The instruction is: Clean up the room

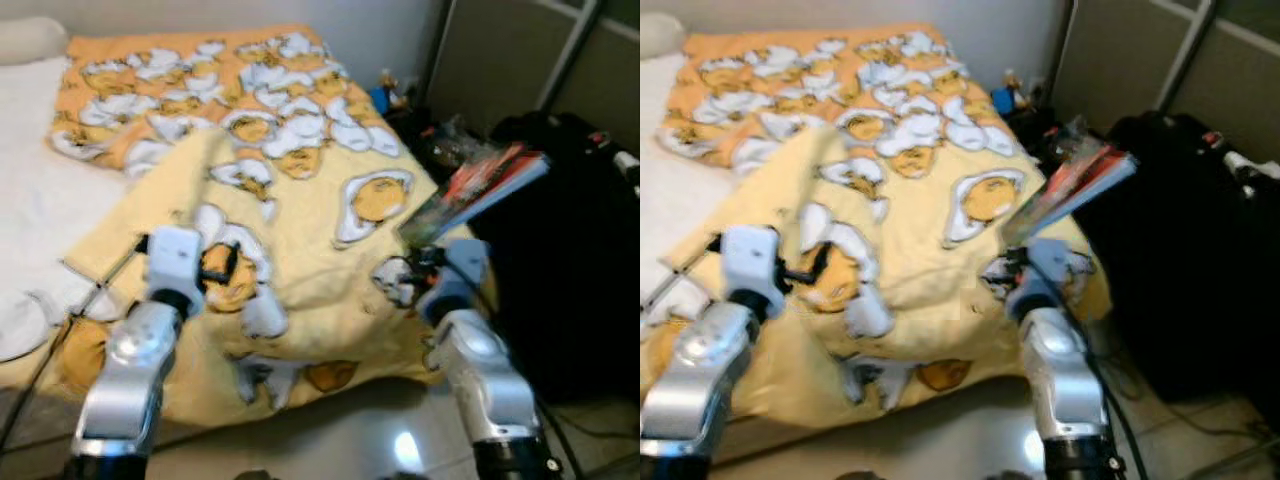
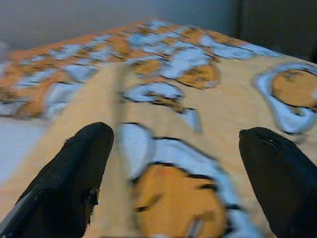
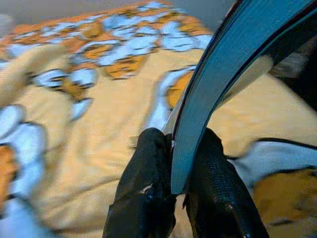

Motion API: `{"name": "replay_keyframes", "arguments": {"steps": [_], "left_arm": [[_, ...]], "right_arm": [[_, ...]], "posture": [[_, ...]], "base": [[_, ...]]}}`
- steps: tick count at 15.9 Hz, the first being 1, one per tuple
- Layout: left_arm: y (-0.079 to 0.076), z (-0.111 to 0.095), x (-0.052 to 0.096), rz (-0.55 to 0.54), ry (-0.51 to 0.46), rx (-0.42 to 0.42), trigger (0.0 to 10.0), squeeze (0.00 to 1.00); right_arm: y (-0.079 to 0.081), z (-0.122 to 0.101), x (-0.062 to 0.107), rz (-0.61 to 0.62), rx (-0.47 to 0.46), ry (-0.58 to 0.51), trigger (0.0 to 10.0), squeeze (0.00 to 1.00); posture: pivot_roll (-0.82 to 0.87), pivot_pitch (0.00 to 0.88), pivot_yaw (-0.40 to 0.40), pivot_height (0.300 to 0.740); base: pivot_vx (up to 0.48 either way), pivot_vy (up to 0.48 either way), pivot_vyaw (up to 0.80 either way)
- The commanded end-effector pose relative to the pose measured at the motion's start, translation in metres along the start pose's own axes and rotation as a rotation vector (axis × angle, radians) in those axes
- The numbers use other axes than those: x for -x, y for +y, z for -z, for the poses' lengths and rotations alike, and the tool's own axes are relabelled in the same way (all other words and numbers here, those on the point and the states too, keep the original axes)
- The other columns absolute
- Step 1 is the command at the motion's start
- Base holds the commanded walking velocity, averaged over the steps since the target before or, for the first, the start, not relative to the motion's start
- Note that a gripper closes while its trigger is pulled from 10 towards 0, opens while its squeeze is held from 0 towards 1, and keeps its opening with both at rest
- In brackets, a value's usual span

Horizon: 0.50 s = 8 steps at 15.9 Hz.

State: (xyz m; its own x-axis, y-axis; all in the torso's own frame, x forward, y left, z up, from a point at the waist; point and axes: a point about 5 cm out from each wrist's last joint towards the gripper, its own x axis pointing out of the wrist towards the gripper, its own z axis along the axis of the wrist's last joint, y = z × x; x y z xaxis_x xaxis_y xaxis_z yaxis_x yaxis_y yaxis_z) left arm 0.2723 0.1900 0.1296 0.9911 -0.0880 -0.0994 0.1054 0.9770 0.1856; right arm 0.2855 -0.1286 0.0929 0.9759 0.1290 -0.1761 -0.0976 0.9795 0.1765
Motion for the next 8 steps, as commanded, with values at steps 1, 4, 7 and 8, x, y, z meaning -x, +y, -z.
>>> {"name": "replay_keyframes", "arguments": {"steps": [1, 4, 7, 8], "left_arm": [[-0.0055, 0.0018, -0.0001, 0.014, 0.009, 0.021, 10.0, 0.0], [-0.0056, 0.0004, -0.0009, 0.012, 0.006, 0.017, 10.0, 0.0], [-0.0056, 0.0001, -0.0014, 0.013, 0.006, 0.01, 10.0, 0.0], [-0.0056, 0.0, -0.0015, 0.013, 0.006, 0.009, 10.0, 0.0]], "right_arm": [[-0.0056, -0.0168, 0.0003, 0.008, 0.017, -0.082, 10.0, 0.0], [-0.0049, -0.0229, -0.0001, -0.004, 0.01, -0.109, 10.0, 0.0], [-0.004, -0.0244, -0.0004, -0.008, 0.019, -0.114, 10.0, 0.0], [-0.0035, -0.0253, -0.0006, -0.01, 0.024, -0.118, 10.0, 0.0]], "posture": [[0.01, 0.0, 0.016, 0.74], [0.01, 0.0, 0.016, 0.74], [0.02, 0.0, 0.015, 0.74], [0.02, 0.0, 0.015, 0.74]], "base": [[0.0, 0.48, 0.0], [0.0, 0.48, 0.0], [0.0, 0.48, 0.0], [0.0, 0.48, 0.0]]}}
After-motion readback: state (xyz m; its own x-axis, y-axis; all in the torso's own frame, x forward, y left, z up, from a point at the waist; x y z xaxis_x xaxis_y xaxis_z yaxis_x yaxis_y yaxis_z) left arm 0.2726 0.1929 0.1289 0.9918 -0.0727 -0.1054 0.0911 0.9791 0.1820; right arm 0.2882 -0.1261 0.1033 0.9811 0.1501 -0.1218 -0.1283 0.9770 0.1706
